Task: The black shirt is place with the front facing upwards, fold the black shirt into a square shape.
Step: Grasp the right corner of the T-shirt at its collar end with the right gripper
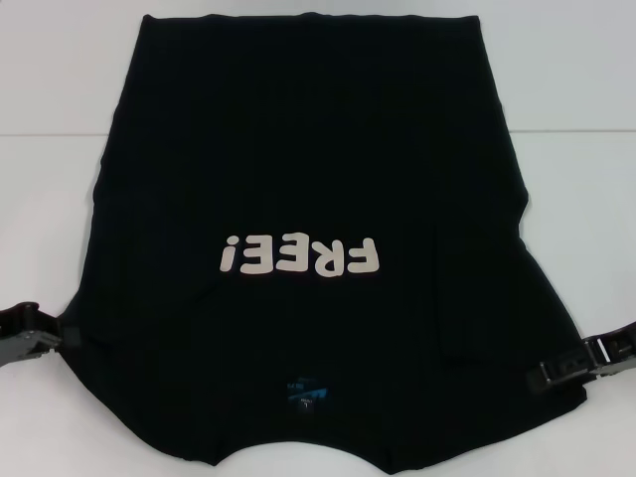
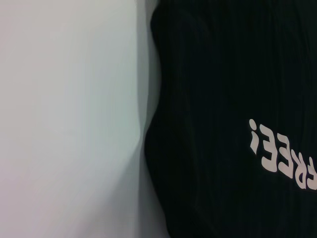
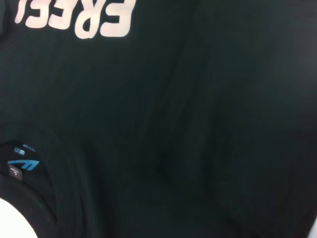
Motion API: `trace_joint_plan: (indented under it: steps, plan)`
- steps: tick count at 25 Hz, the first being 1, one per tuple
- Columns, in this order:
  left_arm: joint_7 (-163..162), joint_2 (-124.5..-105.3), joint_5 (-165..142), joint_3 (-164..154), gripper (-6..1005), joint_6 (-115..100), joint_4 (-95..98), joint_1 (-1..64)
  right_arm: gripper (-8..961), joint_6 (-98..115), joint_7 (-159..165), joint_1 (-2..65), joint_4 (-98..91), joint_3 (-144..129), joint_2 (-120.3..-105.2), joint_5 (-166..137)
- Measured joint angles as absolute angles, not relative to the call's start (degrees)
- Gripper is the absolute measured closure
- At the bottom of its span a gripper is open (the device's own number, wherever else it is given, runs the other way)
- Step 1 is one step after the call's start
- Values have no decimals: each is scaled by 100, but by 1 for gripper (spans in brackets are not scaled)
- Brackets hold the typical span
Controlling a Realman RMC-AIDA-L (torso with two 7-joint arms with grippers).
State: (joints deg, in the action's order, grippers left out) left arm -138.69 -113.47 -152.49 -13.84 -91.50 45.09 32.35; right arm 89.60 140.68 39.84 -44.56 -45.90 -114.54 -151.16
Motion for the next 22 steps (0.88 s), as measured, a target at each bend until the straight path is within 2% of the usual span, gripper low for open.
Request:
trace_joint_plan:
  steps: [22]
  plan:
    - [-13869, -11346, -15169, -1426, 972, -9131, 4500, 3243, 130, 8988, 13942, 4069, -4326, -4599, -11484, -15077]
